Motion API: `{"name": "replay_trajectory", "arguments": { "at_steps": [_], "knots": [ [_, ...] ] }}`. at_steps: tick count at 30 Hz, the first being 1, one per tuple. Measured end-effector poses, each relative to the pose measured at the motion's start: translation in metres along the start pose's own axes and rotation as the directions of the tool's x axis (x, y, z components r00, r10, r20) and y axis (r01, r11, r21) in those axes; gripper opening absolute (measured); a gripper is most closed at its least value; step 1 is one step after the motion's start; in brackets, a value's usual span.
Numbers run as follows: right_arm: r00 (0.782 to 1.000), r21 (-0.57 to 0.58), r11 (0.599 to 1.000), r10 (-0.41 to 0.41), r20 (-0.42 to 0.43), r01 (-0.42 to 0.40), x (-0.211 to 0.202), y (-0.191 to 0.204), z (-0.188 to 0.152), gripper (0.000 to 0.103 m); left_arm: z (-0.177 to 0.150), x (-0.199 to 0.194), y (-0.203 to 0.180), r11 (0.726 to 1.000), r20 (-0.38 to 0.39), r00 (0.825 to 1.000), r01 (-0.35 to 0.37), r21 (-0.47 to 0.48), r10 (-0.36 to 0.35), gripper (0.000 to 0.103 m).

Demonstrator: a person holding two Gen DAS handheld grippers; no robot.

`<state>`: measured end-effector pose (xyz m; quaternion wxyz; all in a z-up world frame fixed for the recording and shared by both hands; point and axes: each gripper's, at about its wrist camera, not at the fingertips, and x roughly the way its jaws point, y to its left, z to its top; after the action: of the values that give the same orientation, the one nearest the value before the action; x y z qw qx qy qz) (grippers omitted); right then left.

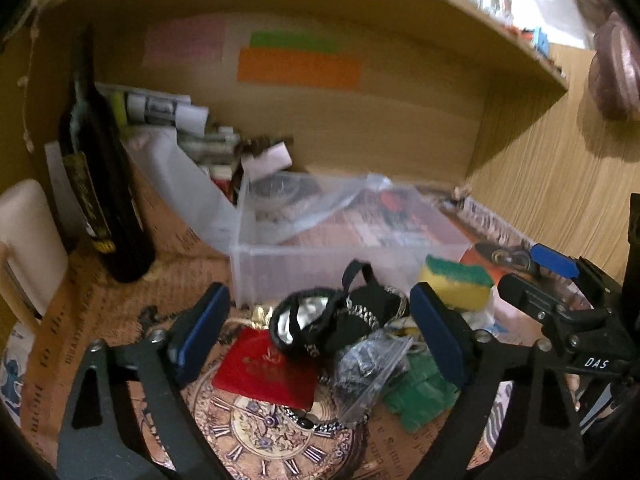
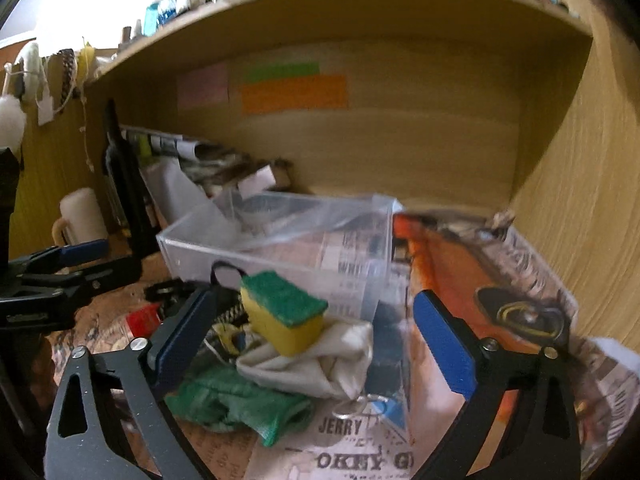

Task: Organize soft objects
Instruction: 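Grasp the black strapped pouch with the left tool while the right tool grasps the yellow-green sponge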

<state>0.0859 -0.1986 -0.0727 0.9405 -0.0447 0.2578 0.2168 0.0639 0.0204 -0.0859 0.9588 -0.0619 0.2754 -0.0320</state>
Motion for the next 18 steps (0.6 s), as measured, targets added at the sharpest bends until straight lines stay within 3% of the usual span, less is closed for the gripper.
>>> {"name": "replay_trajectory", "arguments": {
  "at_steps": [8, 18],
  "knots": [
    [0.997, 0.019, 0.999, 0.049, -0.061, -0.048, 0.020, -0.005, -0.007, 0.077, -0.011, 0.035, 0.002, 0.999, -0.092, 0.994, 0.048, -0.018, -0.050, 0.084],
    [0.990, 0.027, 0.995, 0.102, -0.102, -0.099, 0.039, -0.003, -0.008, 0.056, -0.015, 0.069, -0.004, 0.994, -0.199, 0.973, 0.111, -0.021, -0.113, 0.068]
  ]
}}
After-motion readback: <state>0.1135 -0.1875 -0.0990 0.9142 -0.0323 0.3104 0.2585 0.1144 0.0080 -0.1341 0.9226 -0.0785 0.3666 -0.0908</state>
